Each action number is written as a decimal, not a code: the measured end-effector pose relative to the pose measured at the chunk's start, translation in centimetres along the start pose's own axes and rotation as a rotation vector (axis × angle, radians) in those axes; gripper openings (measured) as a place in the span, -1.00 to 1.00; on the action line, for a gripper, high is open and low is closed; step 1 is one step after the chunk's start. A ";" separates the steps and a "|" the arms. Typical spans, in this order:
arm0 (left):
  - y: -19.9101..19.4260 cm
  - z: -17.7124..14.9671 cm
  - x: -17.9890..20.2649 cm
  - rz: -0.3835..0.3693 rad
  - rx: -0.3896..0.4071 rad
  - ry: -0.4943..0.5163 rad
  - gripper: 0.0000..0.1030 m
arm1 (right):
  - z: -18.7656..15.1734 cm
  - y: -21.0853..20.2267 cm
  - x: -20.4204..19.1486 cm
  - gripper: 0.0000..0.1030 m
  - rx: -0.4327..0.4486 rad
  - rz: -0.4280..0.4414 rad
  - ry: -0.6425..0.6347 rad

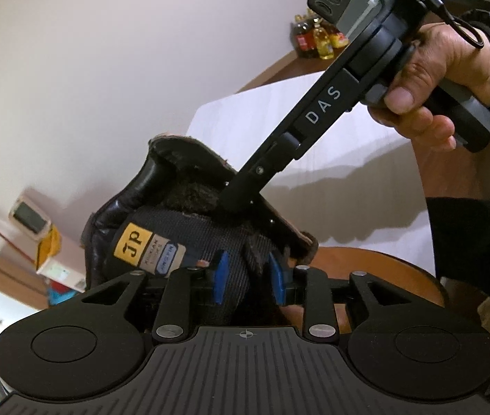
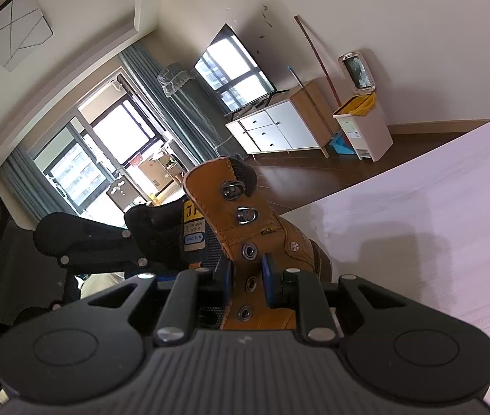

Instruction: Lace up shoes with both hands

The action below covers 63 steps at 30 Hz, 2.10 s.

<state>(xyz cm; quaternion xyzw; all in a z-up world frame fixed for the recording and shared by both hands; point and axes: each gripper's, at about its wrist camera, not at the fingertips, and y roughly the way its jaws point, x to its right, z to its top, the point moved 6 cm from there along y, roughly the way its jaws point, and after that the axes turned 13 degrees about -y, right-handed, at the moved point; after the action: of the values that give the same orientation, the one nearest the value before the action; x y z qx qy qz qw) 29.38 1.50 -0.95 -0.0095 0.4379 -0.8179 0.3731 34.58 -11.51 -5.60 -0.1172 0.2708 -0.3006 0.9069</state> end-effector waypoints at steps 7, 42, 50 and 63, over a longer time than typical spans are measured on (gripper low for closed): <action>0.6 0.3 0.0 0.002 0.009 0.045 -0.95 | 0.0 0.0 0.2 -0.60 0.002 0.006 0.004; 3.3 0.3 0.1 -0.139 0.088 0.028 -0.94 | 0.0 -2.6 1.0 -0.54 0.020 0.096 -0.032; 3.6 -0.1 0.0 -0.144 0.115 0.015 -0.94 | -1.1 -4.3 -1.3 -0.54 -0.057 0.084 -0.358; 3.4 -0.2 -0.2 -0.140 0.120 0.001 -0.93 | -1.9 -0.9 -0.8 -0.94 -0.082 0.197 -0.288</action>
<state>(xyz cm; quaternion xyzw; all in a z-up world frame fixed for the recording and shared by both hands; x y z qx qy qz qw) 31.51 0.60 -3.43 -0.0172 0.3867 -0.8667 0.3146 32.59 -11.87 -6.47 -0.1687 0.1601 -0.1791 0.9559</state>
